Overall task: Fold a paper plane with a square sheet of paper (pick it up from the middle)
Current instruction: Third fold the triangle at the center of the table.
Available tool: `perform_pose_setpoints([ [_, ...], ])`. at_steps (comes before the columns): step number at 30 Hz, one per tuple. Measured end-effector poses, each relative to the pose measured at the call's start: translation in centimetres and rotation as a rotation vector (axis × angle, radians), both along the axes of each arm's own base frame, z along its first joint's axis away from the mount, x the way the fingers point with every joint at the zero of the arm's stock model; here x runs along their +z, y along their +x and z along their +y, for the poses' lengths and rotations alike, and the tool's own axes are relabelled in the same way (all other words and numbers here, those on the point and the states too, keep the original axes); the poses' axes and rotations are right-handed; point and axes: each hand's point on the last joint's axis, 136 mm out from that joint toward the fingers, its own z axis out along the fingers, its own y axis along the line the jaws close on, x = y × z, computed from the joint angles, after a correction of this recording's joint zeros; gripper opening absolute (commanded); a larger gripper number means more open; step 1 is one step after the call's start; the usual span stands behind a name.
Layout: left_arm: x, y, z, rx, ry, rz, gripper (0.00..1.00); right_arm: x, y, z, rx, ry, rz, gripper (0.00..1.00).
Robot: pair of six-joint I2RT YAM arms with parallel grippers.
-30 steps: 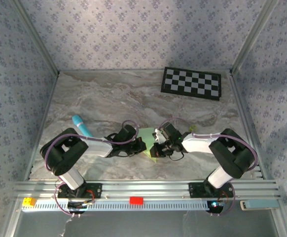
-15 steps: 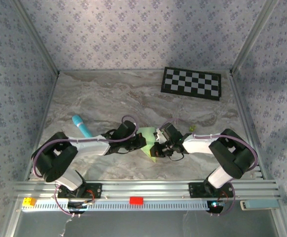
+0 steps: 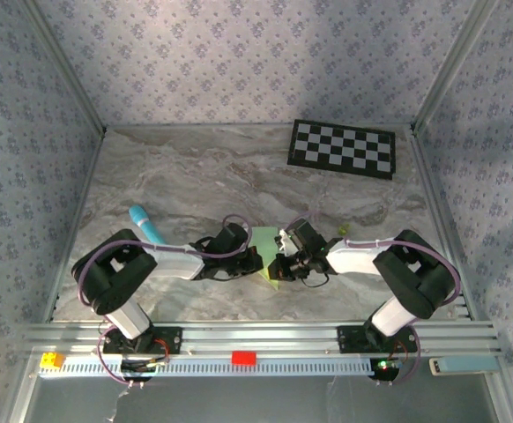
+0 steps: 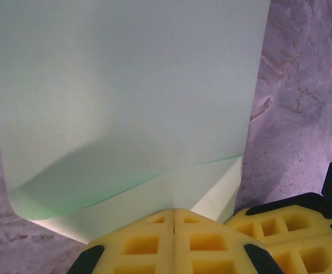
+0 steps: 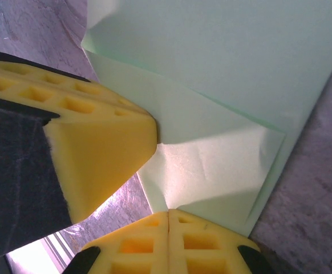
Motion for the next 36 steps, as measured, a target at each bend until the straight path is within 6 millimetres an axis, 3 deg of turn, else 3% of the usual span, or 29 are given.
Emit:
perform_pose_setpoints([
  [7,0.0,0.7,0.6,0.016,0.007,-0.009,0.03,-0.1,0.2,0.1,0.002,0.007,-0.004,0.00],
  [14,0.0,2.8,3.0,0.059,0.026,-0.036,0.05,-0.1,0.2,0.1,0.005,0.009,-0.009,0.00],
  [25,0.1,4.0,5.7,0.100,0.063,-0.061,0.06,0.0,0.4,0.1,0.004,0.011,-0.014,0.00],
  [30,1.4,4.0,6.3,0.119,0.070,-0.085,0.09,0.0,0.4,0.0,0.004,0.015,-0.010,0.00],
  [36,3.8,3.3,4.9,0.068,0.021,-0.142,0.09,0.0,0.5,-0.2,-0.001,0.014,0.004,0.00],
])
